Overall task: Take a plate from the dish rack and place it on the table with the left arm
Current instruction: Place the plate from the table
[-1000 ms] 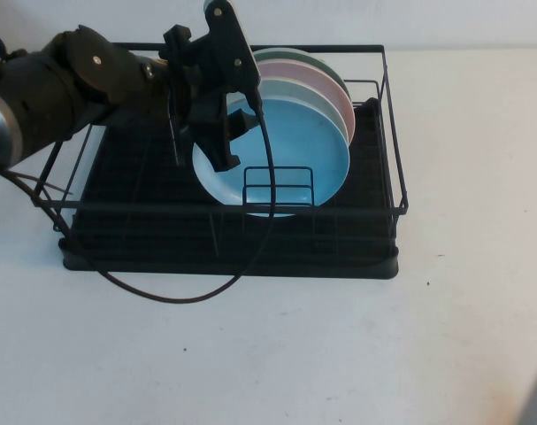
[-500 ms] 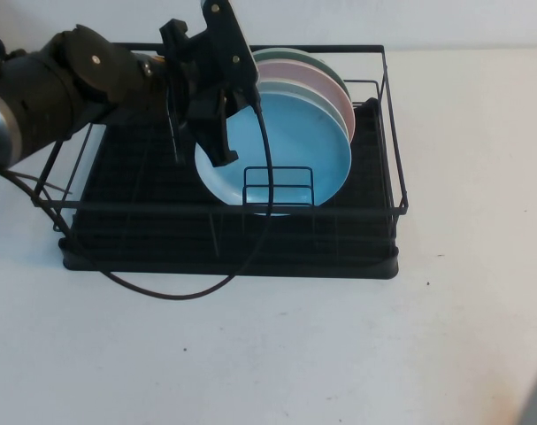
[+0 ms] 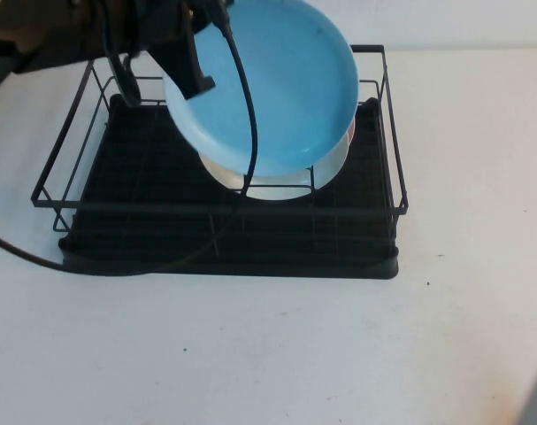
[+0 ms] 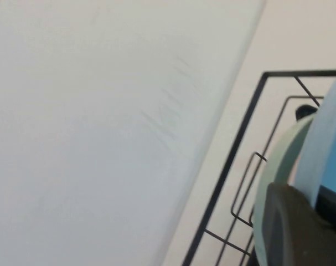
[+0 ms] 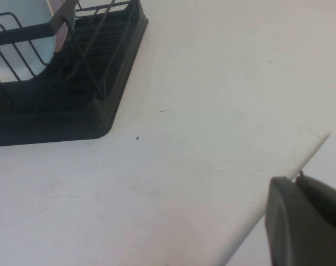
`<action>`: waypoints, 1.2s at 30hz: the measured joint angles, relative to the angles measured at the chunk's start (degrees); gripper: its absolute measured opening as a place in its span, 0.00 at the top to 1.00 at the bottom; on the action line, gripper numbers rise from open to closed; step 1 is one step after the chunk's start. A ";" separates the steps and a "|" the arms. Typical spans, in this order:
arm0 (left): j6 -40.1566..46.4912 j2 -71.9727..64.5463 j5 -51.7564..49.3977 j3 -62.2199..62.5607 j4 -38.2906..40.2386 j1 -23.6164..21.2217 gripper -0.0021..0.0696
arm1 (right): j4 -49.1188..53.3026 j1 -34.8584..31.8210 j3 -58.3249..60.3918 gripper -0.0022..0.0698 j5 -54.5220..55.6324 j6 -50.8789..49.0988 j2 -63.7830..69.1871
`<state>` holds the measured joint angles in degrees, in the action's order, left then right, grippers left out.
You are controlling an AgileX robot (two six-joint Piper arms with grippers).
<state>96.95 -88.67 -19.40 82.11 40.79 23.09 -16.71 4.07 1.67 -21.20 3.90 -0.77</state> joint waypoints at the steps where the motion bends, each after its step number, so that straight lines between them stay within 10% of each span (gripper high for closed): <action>1: -0.63 1.11 -0.11 0.00 0.00 0.00 0.97 | 0.00 0.00 0.00 1.00 0.00 0.00 0.00; 10: -29.59 13.95 -6.13 0.09 -2.15 0.00 0.97 | 0.00 0.00 0.00 1.00 0.00 0.00 0.00; 21: -79.33 17.47 -38.74 -1.40 -37.51 -2.54 0.97 | 0.00 0.00 0.00 1.00 0.00 0.00 0.00; 29: -75.30 23.52 -38.39 -20.29 -17.16 -14.65 0.97 | 0.00 0.00 0.00 1.00 0.00 0.00 0.00; 36: -65.48 24.68 -25.48 -44.56 -0.98 -16.63 0.97 | 0.00 0.00 0.00 1.00 0.00 0.00 0.00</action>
<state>31.47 -63.99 -44.88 37.55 39.81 6.46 -16.71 4.07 1.67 -21.20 3.90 -0.77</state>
